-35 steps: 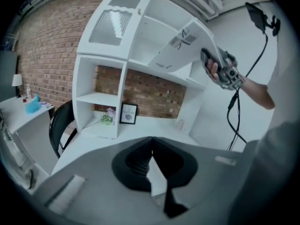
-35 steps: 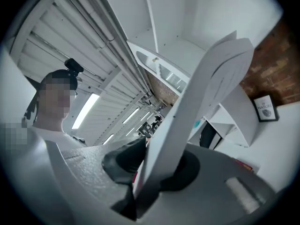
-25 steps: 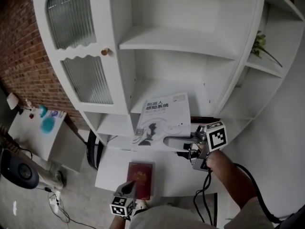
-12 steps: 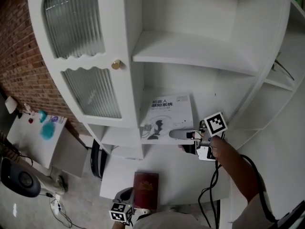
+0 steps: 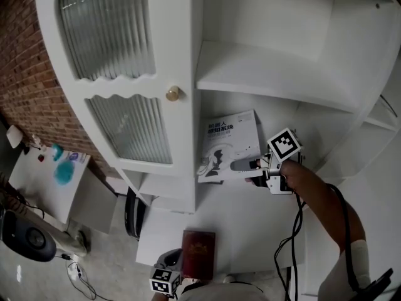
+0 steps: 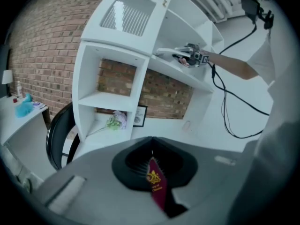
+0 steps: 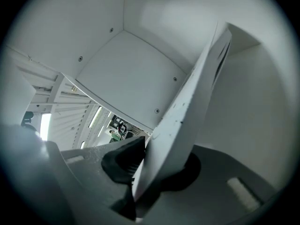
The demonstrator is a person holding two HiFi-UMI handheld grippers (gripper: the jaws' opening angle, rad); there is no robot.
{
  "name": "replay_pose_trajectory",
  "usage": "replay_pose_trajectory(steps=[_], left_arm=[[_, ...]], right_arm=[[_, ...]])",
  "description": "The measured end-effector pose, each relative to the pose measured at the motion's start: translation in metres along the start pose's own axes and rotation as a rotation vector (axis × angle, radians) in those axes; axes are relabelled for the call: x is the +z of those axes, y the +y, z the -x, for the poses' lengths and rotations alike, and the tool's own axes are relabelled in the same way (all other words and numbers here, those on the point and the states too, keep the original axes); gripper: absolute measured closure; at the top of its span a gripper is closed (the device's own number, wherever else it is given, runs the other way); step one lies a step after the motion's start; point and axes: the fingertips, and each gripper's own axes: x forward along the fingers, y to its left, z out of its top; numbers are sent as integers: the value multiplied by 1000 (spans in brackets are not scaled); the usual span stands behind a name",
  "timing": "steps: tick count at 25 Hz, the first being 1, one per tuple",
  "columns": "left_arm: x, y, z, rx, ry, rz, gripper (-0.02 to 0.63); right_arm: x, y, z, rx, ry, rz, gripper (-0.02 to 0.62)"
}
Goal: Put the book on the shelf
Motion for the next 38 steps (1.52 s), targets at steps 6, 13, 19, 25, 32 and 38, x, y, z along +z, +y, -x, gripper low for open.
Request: replay_pose_trajectory(steps=[6, 13, 19, 25, 32, 38], left_arm=[[-8, 2, 6, 8, 22, 22, 600], [-3, 15, 0, -2, 21, 13, 600], [-3, 18, -4, -17, 20, 22, 600], [-8, 18, -2, -47, 41, 33, 600], [-3, 17, -7, -90, 29, 6, 600], [-11, 28, -3, -85, 37, 14, 600]], right_arm=[[2, -16, -6, -55, 18, -24, 471], [13, -12, 2, -106, 8, 33, 267], [16, -14, 28, -215, -20, 77, 241], [19, -27, 32, -435, -39, 230, 241], [17, -25, 23, -511, 53, 392, 209], [20, -43, 72, -747, 65, 512, 200]])
